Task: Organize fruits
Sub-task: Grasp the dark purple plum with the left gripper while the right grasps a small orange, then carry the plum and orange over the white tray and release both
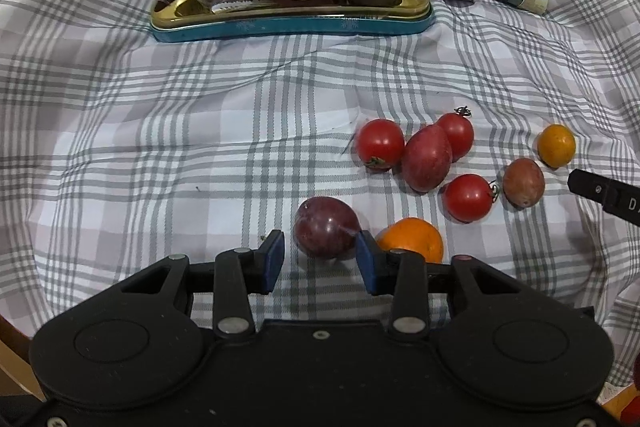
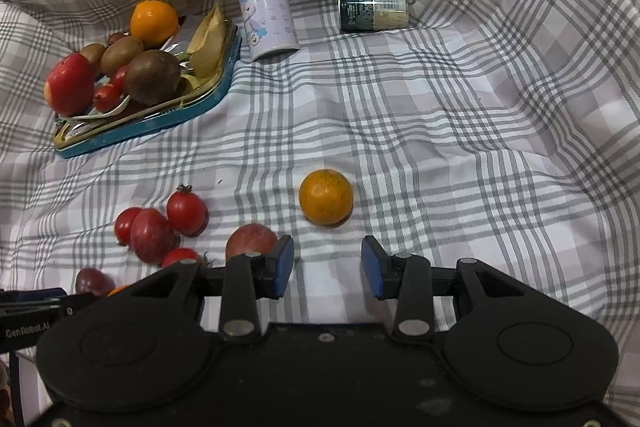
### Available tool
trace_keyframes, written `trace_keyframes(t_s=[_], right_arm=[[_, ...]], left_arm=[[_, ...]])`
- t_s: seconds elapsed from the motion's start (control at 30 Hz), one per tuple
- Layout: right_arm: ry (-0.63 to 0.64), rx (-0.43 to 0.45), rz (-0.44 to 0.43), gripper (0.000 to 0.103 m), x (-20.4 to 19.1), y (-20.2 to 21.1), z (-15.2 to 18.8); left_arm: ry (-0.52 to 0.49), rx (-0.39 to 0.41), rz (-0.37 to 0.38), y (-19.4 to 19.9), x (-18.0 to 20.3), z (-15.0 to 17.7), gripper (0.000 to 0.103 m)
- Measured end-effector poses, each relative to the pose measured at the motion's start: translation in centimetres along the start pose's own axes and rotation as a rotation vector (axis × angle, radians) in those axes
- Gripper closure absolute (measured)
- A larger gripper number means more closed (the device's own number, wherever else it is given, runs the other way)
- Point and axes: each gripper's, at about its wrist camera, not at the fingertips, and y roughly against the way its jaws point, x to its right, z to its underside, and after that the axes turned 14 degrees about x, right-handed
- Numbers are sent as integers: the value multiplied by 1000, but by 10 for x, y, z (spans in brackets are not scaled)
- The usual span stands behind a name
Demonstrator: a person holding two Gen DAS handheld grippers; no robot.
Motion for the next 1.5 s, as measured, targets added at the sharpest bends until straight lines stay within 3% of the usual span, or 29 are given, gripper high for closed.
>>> trace_keyframes(t_s=[0.4, 0.93, 1.2, 1.23, 1.5], right_arm=[[-6, 7, 9, 59, 1, -27, -9], [14, -6, 26, 54, -1, -64, -11], [30, 12, 38, 55, -1, -65, -9], [37, 13, 34, 63, -2, -65, -9], [22, 38, 33, 63, -4, -49, -15]], left_arm=[[42, -25, 34, -13, -4, -3, 54], [30, -20, 13, -25, -1, -3, 52], [38, -13, 13, -25, -1, -3, 53], [43, -12, 13, -25, -1, -3, 54], [53, 38, 23, -14, -4, -5, 55]])
